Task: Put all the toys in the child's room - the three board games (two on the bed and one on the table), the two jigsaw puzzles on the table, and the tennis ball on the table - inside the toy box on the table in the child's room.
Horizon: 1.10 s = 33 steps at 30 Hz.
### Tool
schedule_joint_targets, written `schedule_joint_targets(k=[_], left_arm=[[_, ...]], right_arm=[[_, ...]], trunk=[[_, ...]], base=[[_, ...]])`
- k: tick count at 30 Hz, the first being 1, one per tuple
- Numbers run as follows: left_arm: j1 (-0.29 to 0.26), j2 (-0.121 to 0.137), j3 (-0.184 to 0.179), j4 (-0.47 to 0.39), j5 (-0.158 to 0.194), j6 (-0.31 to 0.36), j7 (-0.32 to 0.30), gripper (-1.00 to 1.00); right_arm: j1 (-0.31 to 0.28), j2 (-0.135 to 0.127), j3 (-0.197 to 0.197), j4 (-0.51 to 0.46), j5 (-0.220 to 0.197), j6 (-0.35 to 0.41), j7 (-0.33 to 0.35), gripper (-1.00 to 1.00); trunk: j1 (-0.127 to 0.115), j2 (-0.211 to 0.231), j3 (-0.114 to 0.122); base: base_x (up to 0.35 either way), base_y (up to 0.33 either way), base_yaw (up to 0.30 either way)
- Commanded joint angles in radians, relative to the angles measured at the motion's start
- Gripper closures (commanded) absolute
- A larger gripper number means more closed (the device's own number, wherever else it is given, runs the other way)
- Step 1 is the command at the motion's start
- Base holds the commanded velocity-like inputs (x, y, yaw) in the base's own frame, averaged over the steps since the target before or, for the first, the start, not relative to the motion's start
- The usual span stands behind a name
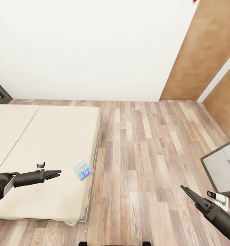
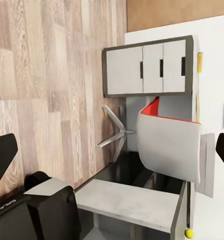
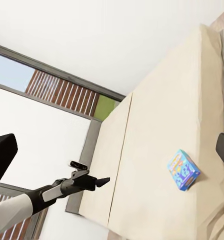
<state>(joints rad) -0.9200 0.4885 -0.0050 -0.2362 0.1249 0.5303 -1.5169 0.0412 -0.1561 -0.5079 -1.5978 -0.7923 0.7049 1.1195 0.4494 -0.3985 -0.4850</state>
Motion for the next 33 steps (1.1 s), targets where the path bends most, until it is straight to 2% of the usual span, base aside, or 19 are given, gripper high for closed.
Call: schedule_joint_targets(k=[1,11,22,33], left_arm=[[0.0,0.0,-0.001,0.0,0.001,0.01,-0.003,-1.0],[0.0,-0.001,-0.001,0.0,0.0,0.01,-0.003,-1.0],[0.0,-0.019,-0.001,0.0,-0.017,0.01,-0.002,-1.0],[0.0,-0.022,0.0,0.0,-0.02,0.01,-0.002,-1.0]], right_arm=[[0.0,0.0,0.0,-0.001,-0.006,0.007,-0.001,-1.0],[0.0,0.0,0.001,-0.001,-0.005,0.006,-0.003,-1.0],[0.0,0.0,0.001,0.0,-0.005,0.005,-0.003,-1.0],[0.0,0.0,0.001,0.0,-0.005,0.005,-0.003,-1.0]], trunk=[[0.001,-0.001,0.0],[0.001,-0.001,0.017],[0.001,-0.001,0.035],[0.001,-0.001,0.053]], base=[[0.0,0.0,0.0],[0.0,0.0,0.0],[0.0,0.0,0.0],[0.0,0.0,0.035]])
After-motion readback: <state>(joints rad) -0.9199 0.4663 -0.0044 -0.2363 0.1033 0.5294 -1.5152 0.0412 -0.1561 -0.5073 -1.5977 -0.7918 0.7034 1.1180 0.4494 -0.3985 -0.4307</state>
